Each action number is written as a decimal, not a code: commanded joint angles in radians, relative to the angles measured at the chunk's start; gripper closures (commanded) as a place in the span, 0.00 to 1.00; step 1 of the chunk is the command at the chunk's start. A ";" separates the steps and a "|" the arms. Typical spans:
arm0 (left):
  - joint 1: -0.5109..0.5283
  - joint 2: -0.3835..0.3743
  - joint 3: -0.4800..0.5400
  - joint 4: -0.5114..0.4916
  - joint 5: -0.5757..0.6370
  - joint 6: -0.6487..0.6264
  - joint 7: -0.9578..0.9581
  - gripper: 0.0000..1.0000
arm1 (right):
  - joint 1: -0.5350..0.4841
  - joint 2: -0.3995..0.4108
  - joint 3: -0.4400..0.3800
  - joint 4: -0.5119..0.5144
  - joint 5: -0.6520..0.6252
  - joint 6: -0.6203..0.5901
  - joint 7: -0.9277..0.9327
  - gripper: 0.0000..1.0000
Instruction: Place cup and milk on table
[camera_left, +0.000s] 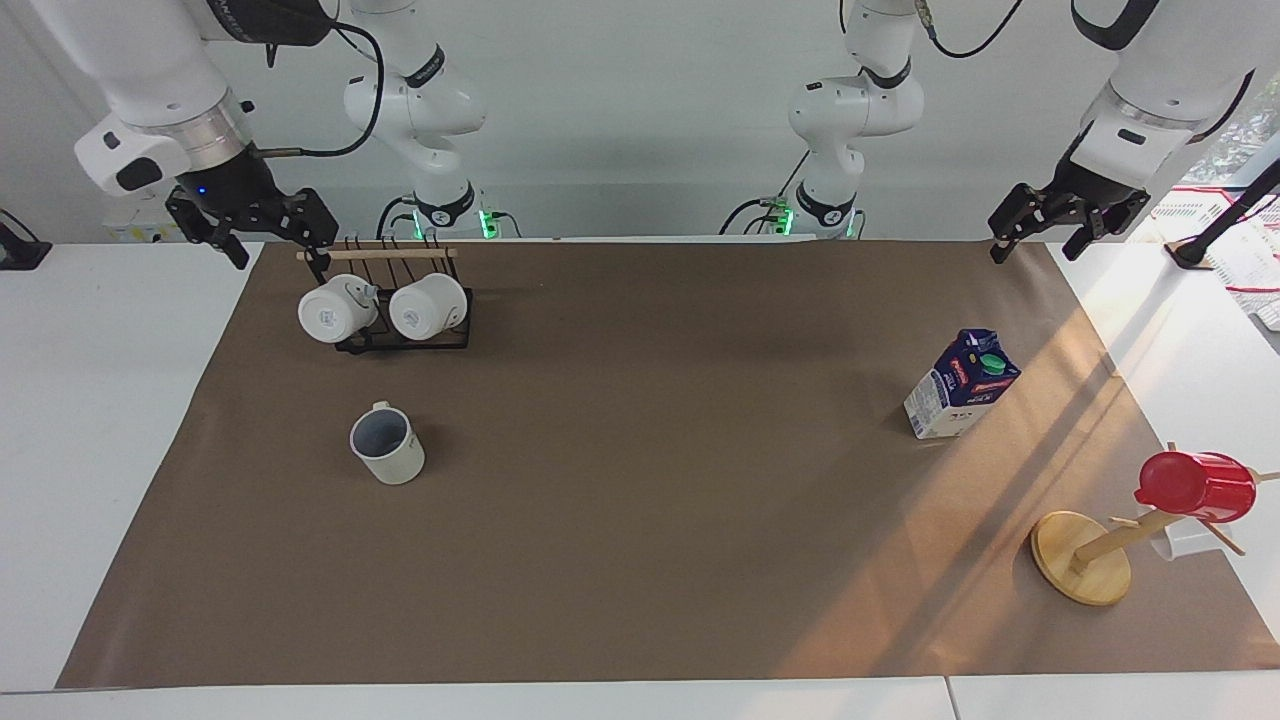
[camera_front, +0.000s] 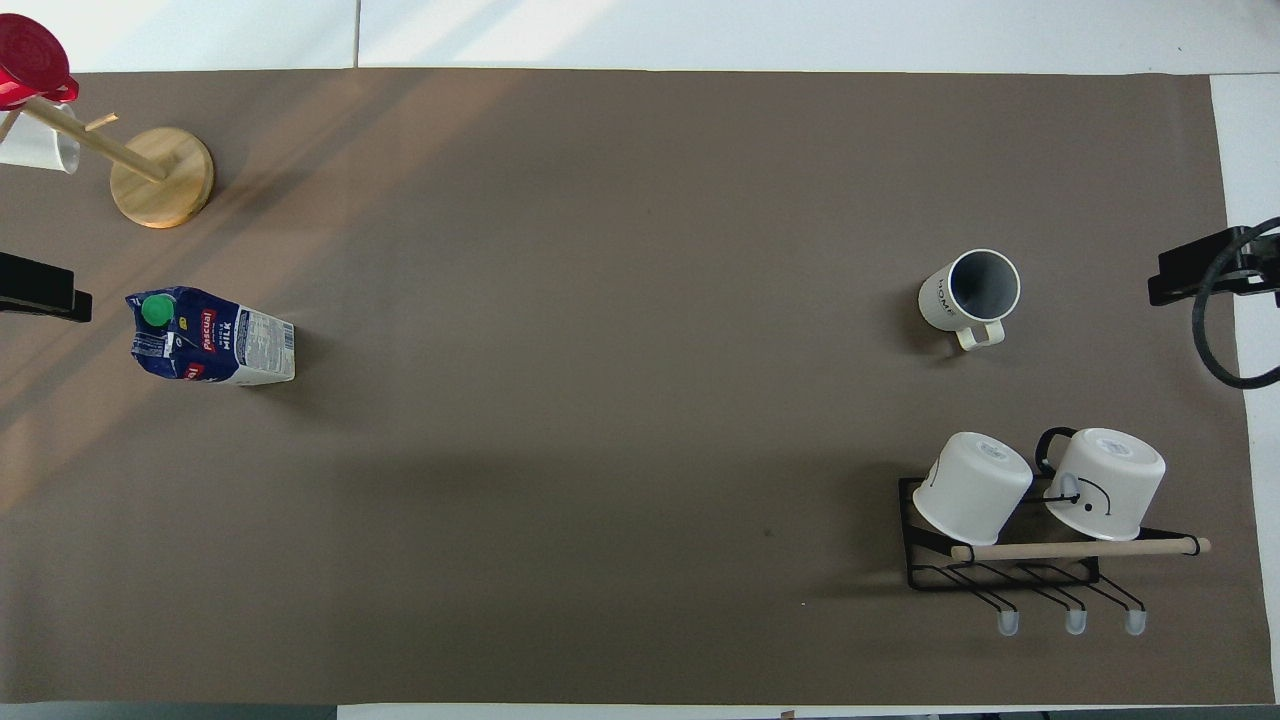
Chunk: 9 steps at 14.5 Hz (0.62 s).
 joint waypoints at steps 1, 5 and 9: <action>0.001 -0.018 0.002 -0.015 0.002 -0.010 -0.008 0.00 | -0.003 0.000 0.006 0.000 0.001 0.012 -0.002 0.00; 0.001 -0.019 0.002 -0.015 0.002 -0.012 -0.008 0.00 | -0.006 0.000 0.006 0.002 0.011 0.007 -0.005 0.00; 0.001 -0.018 0.002 -0.015 0.002 -0.010 -0.008 0.00 | -0.003 0.000 0.006 0.000 0.002 0.015 0.000 0.00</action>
